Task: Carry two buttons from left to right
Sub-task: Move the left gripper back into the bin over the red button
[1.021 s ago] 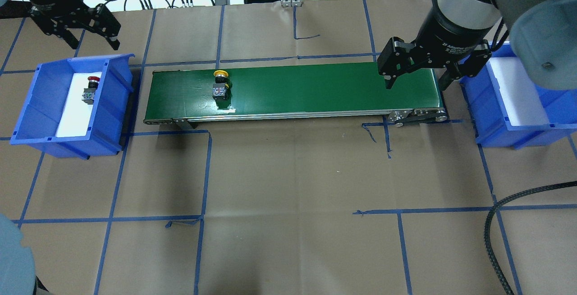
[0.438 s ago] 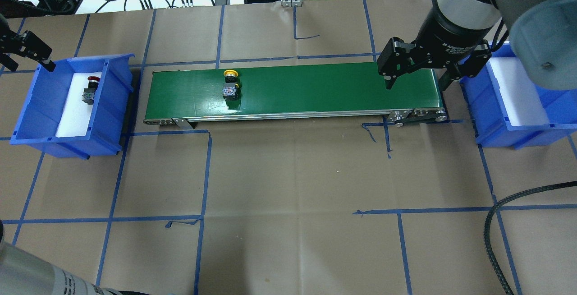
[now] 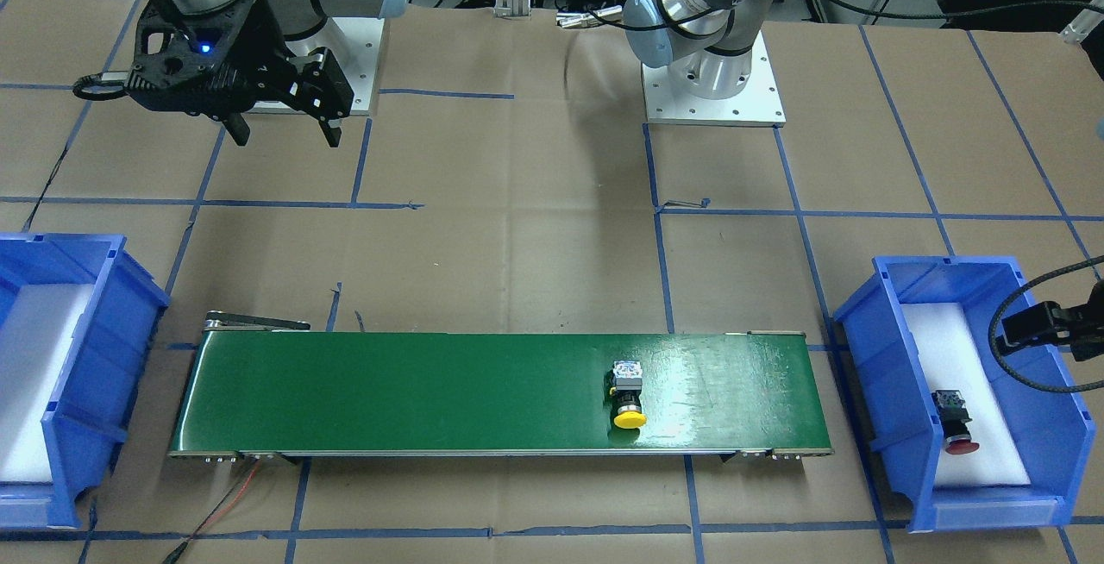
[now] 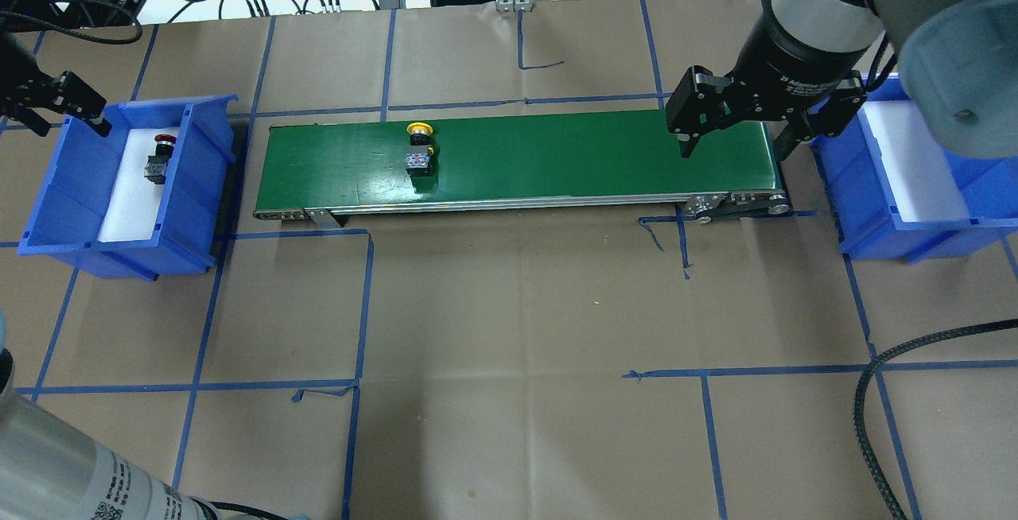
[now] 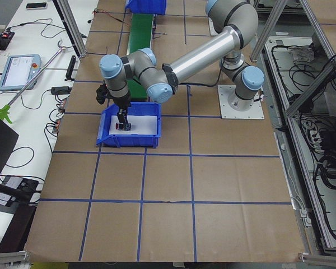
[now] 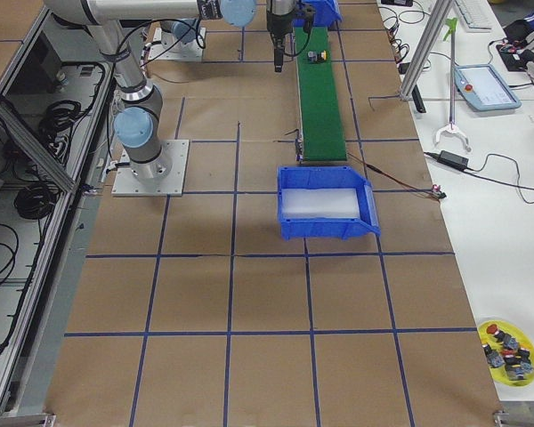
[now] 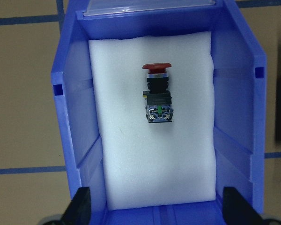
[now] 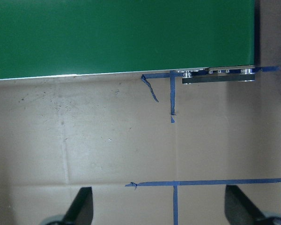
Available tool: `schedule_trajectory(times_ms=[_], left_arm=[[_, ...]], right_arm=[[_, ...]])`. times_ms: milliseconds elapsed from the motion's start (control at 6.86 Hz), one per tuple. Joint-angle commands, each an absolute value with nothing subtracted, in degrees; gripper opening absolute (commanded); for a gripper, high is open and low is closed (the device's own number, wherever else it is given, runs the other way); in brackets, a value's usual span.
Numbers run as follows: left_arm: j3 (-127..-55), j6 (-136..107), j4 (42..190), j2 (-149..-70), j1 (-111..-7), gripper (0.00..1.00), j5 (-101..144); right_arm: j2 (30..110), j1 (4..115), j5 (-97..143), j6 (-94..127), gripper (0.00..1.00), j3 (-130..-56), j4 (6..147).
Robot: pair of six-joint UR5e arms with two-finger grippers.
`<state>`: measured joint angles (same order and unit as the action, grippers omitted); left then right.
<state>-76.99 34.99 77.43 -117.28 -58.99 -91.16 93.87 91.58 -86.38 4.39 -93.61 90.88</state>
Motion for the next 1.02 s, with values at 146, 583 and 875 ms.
schedule_trajectory(times_ms=[146,583,875], left_arm=[[-81.7,34.9,69.1,-120.1,-59.7,0.99,-91.1],[-84.8,35.1,63.3,-123.4,-59.8,0.99,-91.1],[-84.9,35.0,61.4,-124.7,-60.3,0.99,-91.1]], right_arm=[[93.9,91.6,-86.3,4.5,1.00,-93.6,90.9],[93.6,91.6,-86.3,4.5,1.00,-93.7,90.9],[93.5,91.6,-86.4,4.3,1.00,-93.7,90.9]])
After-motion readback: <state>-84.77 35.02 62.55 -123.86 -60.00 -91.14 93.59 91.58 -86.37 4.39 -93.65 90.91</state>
